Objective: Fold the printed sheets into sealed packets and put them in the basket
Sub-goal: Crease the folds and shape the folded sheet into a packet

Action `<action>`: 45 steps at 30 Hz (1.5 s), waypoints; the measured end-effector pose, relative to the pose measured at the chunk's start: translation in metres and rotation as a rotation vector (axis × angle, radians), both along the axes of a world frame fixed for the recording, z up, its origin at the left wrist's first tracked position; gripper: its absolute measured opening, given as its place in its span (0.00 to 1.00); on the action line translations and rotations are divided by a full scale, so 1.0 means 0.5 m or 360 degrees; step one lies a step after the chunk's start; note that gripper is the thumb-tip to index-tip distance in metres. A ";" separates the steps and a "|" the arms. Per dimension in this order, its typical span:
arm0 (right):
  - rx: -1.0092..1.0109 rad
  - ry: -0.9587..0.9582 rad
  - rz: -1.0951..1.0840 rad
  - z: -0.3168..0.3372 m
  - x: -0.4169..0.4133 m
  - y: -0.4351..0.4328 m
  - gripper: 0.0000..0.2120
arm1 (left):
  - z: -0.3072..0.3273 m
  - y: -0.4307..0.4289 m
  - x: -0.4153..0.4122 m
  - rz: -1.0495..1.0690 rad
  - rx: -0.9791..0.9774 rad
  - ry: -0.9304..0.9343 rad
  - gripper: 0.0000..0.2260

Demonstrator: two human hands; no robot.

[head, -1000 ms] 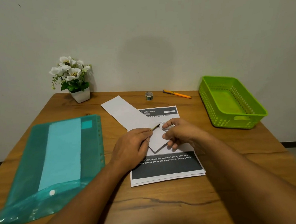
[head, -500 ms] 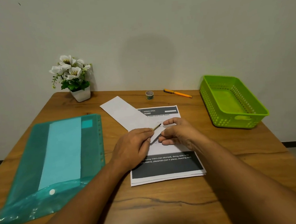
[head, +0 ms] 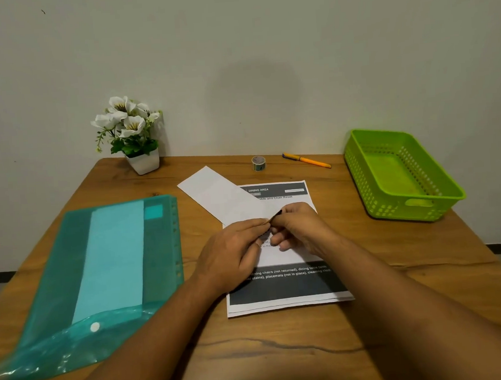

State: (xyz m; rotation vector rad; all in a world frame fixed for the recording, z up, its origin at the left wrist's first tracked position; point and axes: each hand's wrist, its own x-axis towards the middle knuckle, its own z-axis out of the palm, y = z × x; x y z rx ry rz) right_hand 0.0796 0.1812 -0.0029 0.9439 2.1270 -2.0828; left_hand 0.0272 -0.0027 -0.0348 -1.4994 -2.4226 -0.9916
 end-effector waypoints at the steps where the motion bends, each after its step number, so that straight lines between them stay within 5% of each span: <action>1: 0.0037 -0.0010 -0.0004 0.000 -0.002 -0.003 0.04 | 0.000 -0.001 0.000 -0.0006 0.0002 0.0004 0.19; 9: 0.0418 0.0164 -0.0037 0.035 -0.003 0.010 0.05 | 0.026 -0.009 0.014 0.0131 0.0247 -0.0105 0.20; 19: 0.1014 0.0951 0.0003 0.263 -0.019 0.022 0.08 | 0.254 0.048 -0.097 0.0415 0.0393 0.0165 0.25; 25: 0.0790 0.1246 -0.0008 0.369 -0.002 0.024 0.11 | 0.358 0.058 -0.117 0.0278 0.0590 -0.0009 0.03; 28: 0.0563 0.1244 -0.0063 0.381 0.010 0.042 0.13 | 0.389 0.061 -0.116 0.0226 0.0810 -0.0214 0.03; 35: 0.0638 0.1278 -0.0111 0.385 0.004 0.066 0.05 | 0.445 0.074 -0.108 0.0113 0.0951 -0.0299 0.04; 45: 0.0586 0.0866 -0.0093 0.163 0.031 0.046 0.12 | 0.219 0.025 -0.064 0.0225 0.0784 -0.0849 0.10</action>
